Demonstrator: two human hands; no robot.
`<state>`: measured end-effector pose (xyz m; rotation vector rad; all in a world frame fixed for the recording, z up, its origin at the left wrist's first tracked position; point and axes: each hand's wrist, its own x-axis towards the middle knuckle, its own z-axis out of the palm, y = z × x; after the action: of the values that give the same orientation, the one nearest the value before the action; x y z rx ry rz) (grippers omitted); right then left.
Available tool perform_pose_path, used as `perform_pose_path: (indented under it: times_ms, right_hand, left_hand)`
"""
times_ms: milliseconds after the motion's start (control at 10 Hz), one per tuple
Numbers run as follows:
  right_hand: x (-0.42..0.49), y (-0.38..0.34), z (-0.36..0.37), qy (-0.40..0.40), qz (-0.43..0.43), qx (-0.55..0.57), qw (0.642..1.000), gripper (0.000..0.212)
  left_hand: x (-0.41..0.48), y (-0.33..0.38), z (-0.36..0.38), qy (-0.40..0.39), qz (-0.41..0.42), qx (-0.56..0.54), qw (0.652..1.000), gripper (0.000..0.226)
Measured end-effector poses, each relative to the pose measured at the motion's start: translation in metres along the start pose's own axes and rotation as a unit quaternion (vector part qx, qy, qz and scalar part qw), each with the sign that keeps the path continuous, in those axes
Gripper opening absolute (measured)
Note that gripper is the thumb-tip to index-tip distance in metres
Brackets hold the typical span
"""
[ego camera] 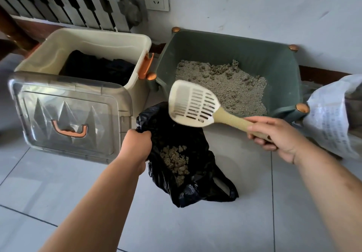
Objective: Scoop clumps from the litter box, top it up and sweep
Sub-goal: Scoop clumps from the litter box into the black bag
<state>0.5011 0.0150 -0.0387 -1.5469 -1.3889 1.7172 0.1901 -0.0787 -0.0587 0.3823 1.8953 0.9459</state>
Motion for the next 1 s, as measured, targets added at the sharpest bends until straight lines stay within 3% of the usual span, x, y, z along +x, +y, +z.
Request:
perform_pose_path:
  times_ms: [100, 300, 400, 500, 700, 1000]
  right_hand:
    - [0.008, 0.000, 0.002, 0.091, 0.009, 0.075, 0.993, 0.016]
    - [0.051, -0.016, 0.005, 0.264, 0.044, 0.023, 0.963, 0.018]
    - [0.078, -0.027, -0.008, 0.258, 0.079, -0.013, 0.963, 0.026]
    - [0.100, -0.037, -0.016, 0.249, 0.079, -0.051, 0.964, 0.017]
    - [0.132, -0.043, -0.023, 0.186, 0.140, 0.038, 0.972, 0.018]
    - [0.158, -0.018, 0.000, 0.145, 0.145, -0.028, 0.978, 0.020]
  left_hand:
    - [0.000, -0.002, 0.003, 0.000, 0.011, 0.010, 1.000, 0.014]
    - [0.002, 0.001, 0.014, -0.019, 0.044, 0.064, 0.997, 0.034]
    - [0.001, 0.001, 0.018, -0.018, 0.048, 0.064, 0.997, 0.024]
    - [-0.006, 0.007, 0.021, -0.014, 0.046, 0.063, 0.997, 0.015]
    - [0.009, 0.002, 0.019, -0.013, 0.051, 0.037, 0.998, 0.020]
    - [0.012, 0.005, 0.017, -0.013, 0.039, -0.005, 0.999, 0.027]
